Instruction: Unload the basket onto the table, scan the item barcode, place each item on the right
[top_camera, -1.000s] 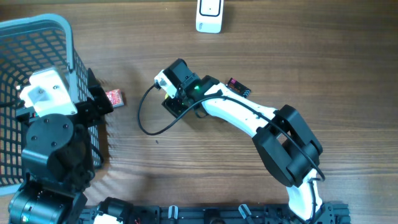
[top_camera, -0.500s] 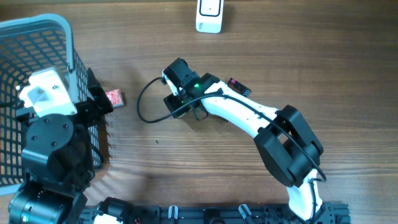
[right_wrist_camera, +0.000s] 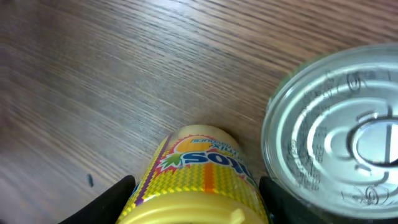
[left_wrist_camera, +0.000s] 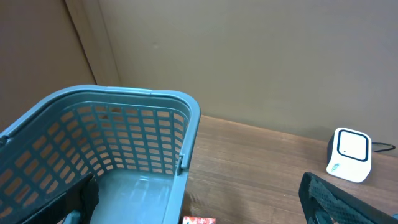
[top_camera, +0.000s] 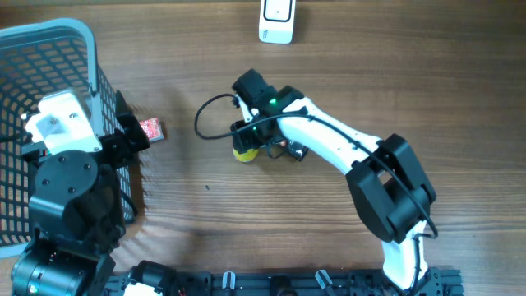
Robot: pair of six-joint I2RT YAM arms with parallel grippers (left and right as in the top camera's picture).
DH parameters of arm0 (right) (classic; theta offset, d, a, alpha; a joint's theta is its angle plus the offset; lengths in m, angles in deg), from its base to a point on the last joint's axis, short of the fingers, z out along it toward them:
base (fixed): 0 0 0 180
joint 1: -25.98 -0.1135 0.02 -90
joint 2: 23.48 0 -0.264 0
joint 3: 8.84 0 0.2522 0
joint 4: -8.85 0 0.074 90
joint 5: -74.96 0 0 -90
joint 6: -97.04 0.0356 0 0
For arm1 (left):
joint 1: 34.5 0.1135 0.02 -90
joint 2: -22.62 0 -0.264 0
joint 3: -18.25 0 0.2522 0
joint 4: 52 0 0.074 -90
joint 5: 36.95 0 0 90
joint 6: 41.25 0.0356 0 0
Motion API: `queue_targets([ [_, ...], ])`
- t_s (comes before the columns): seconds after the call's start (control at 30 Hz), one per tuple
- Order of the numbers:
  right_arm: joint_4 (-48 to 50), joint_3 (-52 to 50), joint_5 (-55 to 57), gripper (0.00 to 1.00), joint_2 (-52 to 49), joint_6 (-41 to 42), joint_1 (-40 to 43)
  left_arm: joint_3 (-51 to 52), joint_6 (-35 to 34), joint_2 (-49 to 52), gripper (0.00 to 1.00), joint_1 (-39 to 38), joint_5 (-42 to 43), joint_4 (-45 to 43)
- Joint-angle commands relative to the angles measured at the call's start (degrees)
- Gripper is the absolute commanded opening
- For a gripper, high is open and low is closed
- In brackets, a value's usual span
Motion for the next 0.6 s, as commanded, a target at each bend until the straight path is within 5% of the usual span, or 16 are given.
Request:
queue_targets([
  [0.0, -0.6, 0.0, -5.9, 0.52, -1.1, 1.7, 3.0, -0.5, -0.6, -0.4, 1.00, 0.3, -0.8, -0.1],
  [0.57, -6.1, 0.0, -16.6, 0.50, -1.1, 1.6, 9.6, -0.5, -0.6, -0.4, 1.00, 0.3, -0.8, 0.1],
])
